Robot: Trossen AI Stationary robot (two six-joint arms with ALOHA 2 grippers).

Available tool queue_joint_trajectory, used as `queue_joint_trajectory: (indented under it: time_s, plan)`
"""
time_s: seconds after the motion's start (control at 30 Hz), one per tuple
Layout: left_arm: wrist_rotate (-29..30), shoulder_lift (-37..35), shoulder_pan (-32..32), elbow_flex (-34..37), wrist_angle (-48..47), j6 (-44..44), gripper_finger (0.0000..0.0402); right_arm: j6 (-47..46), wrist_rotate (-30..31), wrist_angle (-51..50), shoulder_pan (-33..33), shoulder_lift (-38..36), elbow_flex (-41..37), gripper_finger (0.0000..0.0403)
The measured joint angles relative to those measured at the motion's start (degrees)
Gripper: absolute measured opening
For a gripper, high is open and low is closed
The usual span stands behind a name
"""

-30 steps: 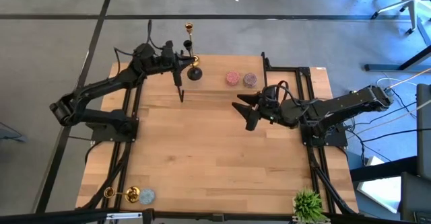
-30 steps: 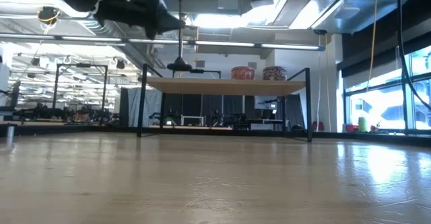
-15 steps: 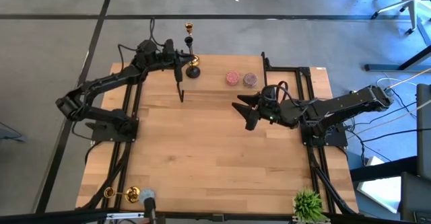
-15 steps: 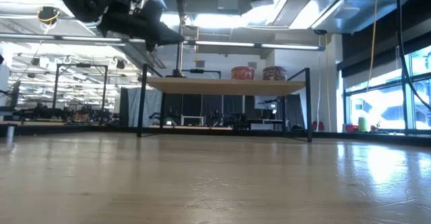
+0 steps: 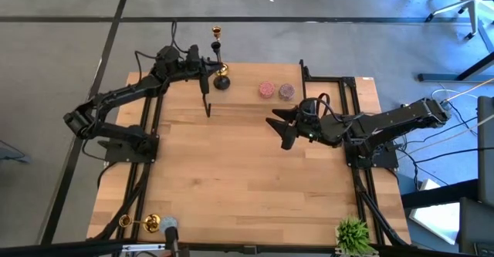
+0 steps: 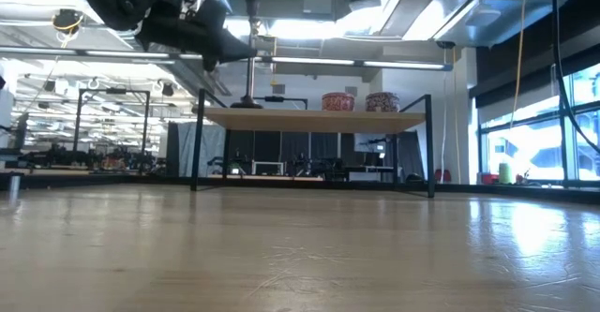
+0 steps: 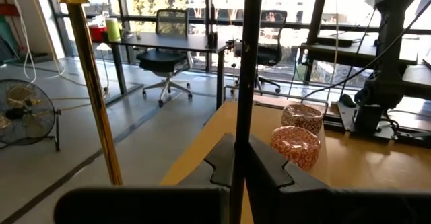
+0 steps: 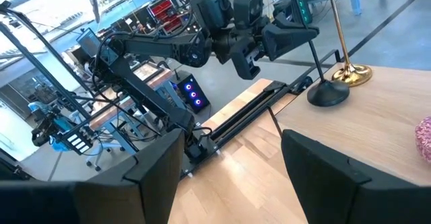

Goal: Pick & Place candle stick holders
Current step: Put the black brass candlestick on the shelf

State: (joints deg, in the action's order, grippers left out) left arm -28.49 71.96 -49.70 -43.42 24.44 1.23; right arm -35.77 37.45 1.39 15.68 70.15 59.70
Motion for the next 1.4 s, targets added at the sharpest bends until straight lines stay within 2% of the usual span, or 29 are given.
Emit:
queue_joint_trajectory:
  time_s: [0.2, 0.37, 0.73, 1.4]
  plan:
    - [0.4, 0.0, 0.0, 0.0, -2.4, 0.0, 0.0018, 0.0, 0.0, -0.1, 0.0, 0.0, 0.0, 0.0254]
    - [3.3, 0.0, 0.0, 0.0, -2.4, -1.2, 0.0034, 0.0, 0.0, -0.4, 0.0, 0.0, 0.0, 0.0254]
    - [3.4, 0.0, 0.5, 0.0, -2.3, -2.2, 0.0019, -1.6, -0.1, -1.3, 0.0, 0.0, 0.0, 0.0254]
    - [5.3, -0.2, 1.3, 0.0, -2.5, -4.5, 0.0027, -3.9, -0.1, -2.7, 0.0, 0.0, 0.0, 0.0254]
